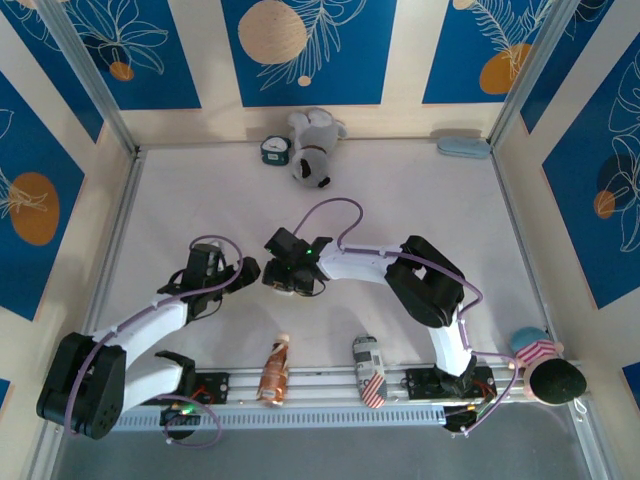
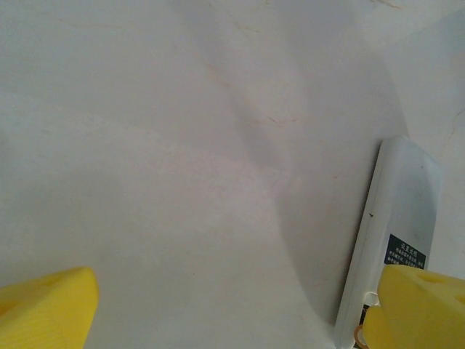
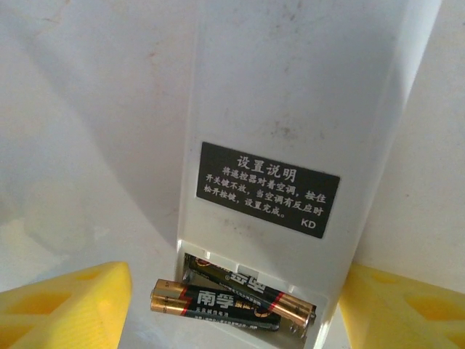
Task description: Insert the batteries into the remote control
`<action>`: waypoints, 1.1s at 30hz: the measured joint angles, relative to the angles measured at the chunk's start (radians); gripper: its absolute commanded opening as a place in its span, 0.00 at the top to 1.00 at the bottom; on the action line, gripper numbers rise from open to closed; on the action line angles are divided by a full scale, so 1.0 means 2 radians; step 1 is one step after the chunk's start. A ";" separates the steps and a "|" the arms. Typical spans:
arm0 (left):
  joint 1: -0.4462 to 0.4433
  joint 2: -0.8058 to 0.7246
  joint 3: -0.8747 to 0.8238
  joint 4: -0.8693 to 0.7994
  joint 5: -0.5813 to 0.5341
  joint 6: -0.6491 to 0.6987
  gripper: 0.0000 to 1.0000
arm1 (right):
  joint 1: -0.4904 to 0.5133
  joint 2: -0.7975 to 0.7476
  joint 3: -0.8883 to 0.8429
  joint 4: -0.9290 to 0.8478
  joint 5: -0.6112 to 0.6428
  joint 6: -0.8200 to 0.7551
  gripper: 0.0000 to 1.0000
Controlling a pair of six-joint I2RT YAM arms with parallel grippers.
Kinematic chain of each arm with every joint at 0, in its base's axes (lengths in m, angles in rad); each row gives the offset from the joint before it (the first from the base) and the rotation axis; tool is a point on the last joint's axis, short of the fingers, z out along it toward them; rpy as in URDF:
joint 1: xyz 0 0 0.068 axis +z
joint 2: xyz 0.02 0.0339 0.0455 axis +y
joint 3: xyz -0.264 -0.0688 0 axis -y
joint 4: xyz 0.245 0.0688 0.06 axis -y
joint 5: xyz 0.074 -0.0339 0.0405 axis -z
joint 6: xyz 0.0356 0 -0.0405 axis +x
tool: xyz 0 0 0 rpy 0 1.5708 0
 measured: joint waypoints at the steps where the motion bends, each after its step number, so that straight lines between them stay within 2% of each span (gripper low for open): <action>1: 0.000 0.000 0.000 0.001 0.002 0.000 0.05 | 0.000 0.000 0.000 0.000 -0.001 -0.002 0.23; 6: 0.000 0.000 -0.003 0.014 0.011 0.000 0.08 | 0.002 0.000 0.001 -0.001 -0.002 -0.014 0.23; 12: 0.000 0.000 -0.004 0.014 0.016 0.000 0.07 | 0.003 0.000 0.004 -0.012 -0.002 -0.025 0.29; 20: 0.000 0.000 -0.004 0.014 0.017 0.000 0.07 | 0.003 0.000 0.005 -0.017 -0.003 -0.028 0.29; 27: 0.000 0.000 -0.004 0.014 0.017 0.000 0.07 | 0.003 0.000 0.005 -0.020 -0.003 -0.034 0.38; 33: 0.000 0.000 -0.004 0.014 0.017 0.000 0.06 | 0.003 0.000 0.005 -0.023 -0.003 -0.037 0.38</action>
